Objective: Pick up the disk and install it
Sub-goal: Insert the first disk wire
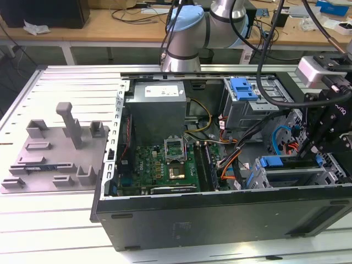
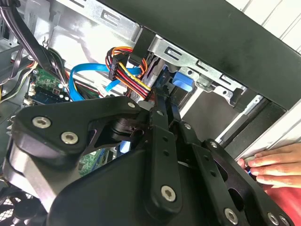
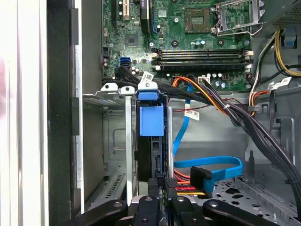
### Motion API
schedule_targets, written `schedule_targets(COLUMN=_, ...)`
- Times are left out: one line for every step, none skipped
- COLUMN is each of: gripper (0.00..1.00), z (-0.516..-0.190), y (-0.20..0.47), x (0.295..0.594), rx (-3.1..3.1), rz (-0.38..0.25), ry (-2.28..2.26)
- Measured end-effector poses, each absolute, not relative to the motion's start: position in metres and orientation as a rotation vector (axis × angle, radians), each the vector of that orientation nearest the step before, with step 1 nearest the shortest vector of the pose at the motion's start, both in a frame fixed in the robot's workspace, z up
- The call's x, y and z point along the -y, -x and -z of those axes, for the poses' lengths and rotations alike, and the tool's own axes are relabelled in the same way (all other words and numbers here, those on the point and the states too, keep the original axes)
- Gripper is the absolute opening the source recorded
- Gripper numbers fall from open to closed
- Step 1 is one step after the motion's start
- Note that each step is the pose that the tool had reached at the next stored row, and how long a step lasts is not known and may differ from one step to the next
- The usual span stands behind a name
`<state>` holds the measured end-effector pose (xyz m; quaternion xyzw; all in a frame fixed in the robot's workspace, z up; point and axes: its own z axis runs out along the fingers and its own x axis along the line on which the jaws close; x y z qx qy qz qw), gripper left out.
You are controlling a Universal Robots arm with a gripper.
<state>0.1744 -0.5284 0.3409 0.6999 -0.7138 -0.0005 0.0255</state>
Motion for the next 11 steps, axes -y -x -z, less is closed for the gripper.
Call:
schedule_targets(gripper=0.17, z=-0.3405, y=-0.1744, x=0.5284, rx=2.207, rz=0.002, ry=-2.164)
schedule_targets(gripper=0.17, z=-0.3401, y=-0.1744, x=0.5284, rx=2.207, rz=0.002, ry=-2.164)
schedule_targets(gripper=0.17, z=-0.3399, y=-0.1744, x=0.5284, rx=2.207, rz=0.002, ry=-2.164)
schedule_targets(gripper=0.17, z=-0.3395, y=-0.1744, x=0.5284, rx=2.207, rz=0.002, ry=-2.164)
schedule_targets(gripper=0.17, z=-0.3391, y=-0.1744, x=0.5284, rx=2.207, rz=0.002, ry=-2.164)
schedule_targets(gripper=0.17, z=-0.3389, y=-0.1744, x=0.5284, rx=2.207, rz=0.002, ry=-2.164)
schedule_targets(gripper=0.17, z=-0.3383, y=-0.1744, x=0.5284, rx=2.207, rz=0.002, ry=-2.164)
schedule_targets(gripper=0.17, z=-0.3380, y=-0.1744, x=0.5284, rx=2.207, rz=0.002, ry=-2.164)
schedule_targets(gripper=0.17, z=-0.3377, y=-0.1744, x=0.5284, rx=2.207, rz=0.002, ry=-2.164)
schedule_targets(gripper=0.17, z=-0.3375, y=-0.1744, x=0.5284, rx=2.207, rz=0.001, ry=-2.164)
schedule_targets(gripper=0.17, z=-0.3371, y=-0.1744, x=0.5285, rx=2.207, rz=0.002, ry=-2.164)
